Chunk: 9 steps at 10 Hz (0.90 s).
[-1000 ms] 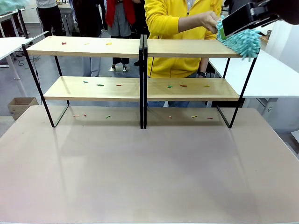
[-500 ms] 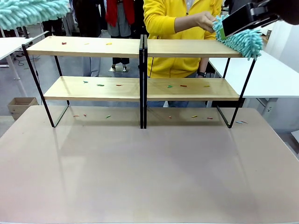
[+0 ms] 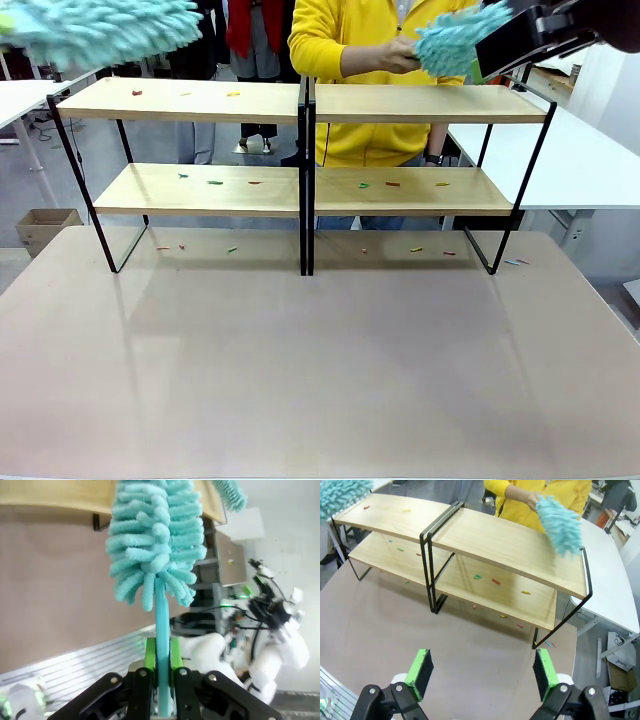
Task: Clean the shelves.
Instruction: Clean a randomly selected level of the Shelf with the Duster.
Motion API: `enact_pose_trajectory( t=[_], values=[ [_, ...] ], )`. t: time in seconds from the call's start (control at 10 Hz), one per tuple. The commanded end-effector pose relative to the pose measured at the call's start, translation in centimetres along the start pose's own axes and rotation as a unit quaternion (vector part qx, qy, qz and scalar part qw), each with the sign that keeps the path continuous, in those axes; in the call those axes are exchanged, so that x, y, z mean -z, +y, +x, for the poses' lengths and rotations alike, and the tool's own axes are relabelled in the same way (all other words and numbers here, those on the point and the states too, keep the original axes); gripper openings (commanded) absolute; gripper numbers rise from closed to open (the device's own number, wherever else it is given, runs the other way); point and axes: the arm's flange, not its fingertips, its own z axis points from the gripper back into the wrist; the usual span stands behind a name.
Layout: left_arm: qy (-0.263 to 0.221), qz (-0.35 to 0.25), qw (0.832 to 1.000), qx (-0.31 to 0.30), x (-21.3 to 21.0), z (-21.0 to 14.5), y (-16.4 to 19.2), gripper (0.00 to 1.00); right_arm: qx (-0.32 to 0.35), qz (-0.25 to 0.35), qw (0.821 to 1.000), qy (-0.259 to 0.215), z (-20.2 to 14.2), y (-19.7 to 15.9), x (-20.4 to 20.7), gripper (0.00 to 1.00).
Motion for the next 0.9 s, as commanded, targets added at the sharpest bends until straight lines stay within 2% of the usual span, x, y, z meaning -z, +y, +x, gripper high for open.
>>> enact_pose_trajectory(
  t=[0.0,0.1,0.4,0.8],
  values=[
    [-0.021,0.057,0.998,-0.011,4.2,1.0,-2.5,0.12,0.002,-0.002,1.0,-0.001,0.0,-0.1,0.0,1.0],
    [-0.04,0.084,0.996,-0.014,6.6,1.5,-3.4,0.12,0.002,-0.002,1.0,-0.001,0.0,-0.1,0.0,1.0],
    [-0.082,0.115,0.99,-0.01,12.2,2.9,-4.8,0.12,0.002,-0.002,1.0,-0.001,0.0,-0.1,0.0,1.0],
    [-0.045,0.128,0.991,0.0,16.8,4.5,-4.3,0.12,0.002,-0.002,1.0,-0.001,0.0,-0.1,0.0,1.0]
  ],
)
